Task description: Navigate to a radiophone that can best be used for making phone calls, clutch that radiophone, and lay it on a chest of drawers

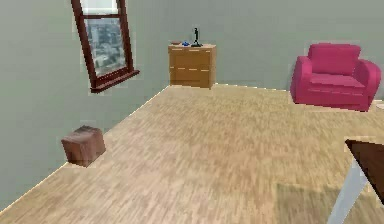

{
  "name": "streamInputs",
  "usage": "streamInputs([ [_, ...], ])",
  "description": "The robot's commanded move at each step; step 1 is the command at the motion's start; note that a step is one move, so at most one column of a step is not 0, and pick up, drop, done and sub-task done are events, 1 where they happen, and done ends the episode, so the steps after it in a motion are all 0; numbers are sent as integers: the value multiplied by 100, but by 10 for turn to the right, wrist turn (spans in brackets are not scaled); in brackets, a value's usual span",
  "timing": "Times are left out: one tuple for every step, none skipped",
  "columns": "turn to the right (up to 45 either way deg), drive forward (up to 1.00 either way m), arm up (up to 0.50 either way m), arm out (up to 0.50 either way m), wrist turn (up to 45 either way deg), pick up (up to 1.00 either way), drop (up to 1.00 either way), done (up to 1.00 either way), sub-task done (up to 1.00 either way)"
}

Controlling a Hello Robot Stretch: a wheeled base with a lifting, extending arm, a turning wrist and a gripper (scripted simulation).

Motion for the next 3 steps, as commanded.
streamInputs([
  [0, 100, 0, 0, 0, 0, 0, 0, 0],
  [0, 100, 0, 0, 0, 0, 0, 0, 0],
  [0, 100, 0, 0, 0, 0, 0, 0, 0],
])
